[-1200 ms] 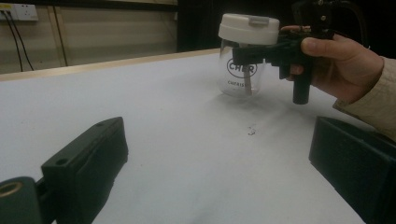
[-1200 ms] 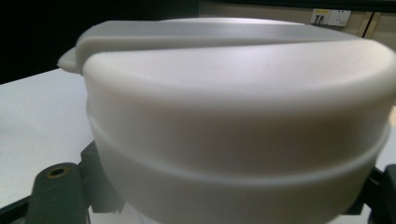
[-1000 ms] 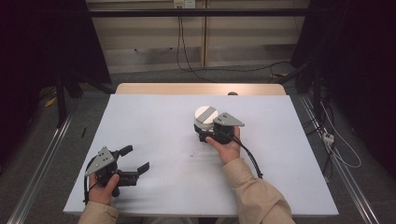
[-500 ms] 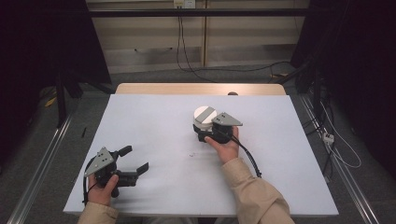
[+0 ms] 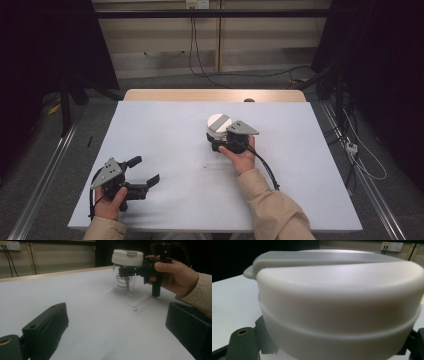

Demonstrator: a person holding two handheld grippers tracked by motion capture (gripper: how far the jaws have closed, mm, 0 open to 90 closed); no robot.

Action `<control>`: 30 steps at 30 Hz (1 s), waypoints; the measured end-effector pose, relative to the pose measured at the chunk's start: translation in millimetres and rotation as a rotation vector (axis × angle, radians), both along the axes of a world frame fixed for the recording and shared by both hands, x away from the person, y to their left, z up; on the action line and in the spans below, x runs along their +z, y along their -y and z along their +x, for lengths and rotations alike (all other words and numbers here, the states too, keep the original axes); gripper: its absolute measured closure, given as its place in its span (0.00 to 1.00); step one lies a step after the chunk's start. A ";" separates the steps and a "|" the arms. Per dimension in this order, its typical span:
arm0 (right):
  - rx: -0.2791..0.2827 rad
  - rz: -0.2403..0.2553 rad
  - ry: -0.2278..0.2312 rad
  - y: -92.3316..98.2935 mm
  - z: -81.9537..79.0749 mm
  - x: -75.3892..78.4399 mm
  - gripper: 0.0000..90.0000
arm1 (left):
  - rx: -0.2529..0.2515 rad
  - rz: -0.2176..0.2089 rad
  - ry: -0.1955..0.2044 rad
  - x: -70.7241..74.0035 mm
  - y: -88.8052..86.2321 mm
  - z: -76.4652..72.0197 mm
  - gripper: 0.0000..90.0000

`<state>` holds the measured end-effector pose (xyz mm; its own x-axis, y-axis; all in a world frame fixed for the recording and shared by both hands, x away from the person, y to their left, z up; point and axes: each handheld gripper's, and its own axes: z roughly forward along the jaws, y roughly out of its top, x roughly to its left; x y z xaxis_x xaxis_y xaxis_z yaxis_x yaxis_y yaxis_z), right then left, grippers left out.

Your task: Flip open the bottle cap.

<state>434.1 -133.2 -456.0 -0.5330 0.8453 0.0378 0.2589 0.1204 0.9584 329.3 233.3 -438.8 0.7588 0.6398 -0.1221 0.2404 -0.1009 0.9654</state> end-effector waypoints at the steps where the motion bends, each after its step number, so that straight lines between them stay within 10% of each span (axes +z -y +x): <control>1: 0.000 0.001 0.000 0.0 0.1 0.1 0.20 | 0.001 0.001 -0.001 -0.1 0.0 -0.1 0.04; 30: 0.024 -0.030 0.010 -6.8 3.1 -4.9 0.21 | 0.005 0.002 -0.015 -2.0 1.9 1.7 0.04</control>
